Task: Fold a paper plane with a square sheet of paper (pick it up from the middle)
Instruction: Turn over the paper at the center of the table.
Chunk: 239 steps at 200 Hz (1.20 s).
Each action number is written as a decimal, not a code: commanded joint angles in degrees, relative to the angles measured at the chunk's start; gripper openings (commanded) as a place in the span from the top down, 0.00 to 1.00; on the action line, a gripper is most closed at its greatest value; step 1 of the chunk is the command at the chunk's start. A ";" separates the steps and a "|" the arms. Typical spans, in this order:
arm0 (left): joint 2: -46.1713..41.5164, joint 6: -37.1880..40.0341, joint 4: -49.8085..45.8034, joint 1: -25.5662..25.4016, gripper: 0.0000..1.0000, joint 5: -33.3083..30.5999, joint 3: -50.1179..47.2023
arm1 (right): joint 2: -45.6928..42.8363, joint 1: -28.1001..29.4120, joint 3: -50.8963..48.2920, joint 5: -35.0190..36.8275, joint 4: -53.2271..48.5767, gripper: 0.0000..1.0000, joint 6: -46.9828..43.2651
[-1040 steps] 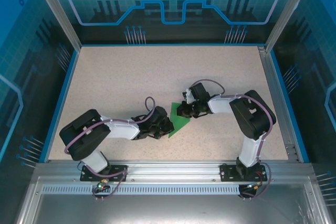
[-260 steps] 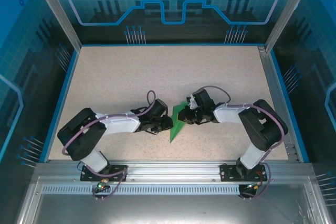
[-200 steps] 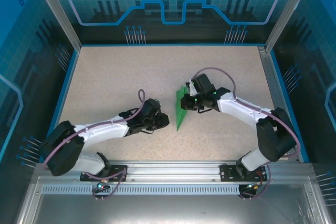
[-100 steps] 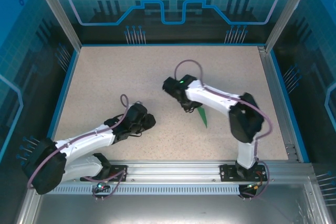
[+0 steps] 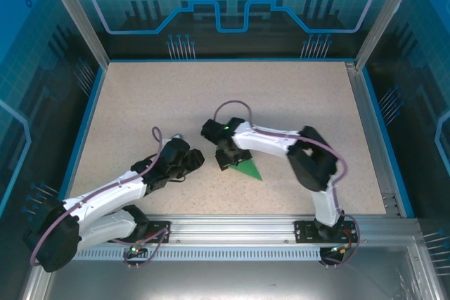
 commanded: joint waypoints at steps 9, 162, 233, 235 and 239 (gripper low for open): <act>3.06 1.42 3.57 0.64 0.56 5.40 0.17 | -17.40 -8.79 -14.04 -18.07 18.84 0.26 1.03; 15.16 -3.14 13.40 0.61 0.53 15.32 2.91 | -6.58 -24.25 -23.43 -48.06 36.50 0.74 -3.78; 16.64 -2.88 12.65 0.62 0.52 15.94 3.93 | -2.74 -24.48 -36.80 -38.22 60.05 0.74 22.10; 16.69 -2.95 12.62 0.63 0.52 15.94 4.00 | -2.94 -24.34 -37.34 -37.57 60.64 0.74 23.19; 16.86 -2.89 12.61 0.68 0.52 16.00 4.19 | -3.25 -24.09 -38.53 -35.90 61.04 0.74 24.91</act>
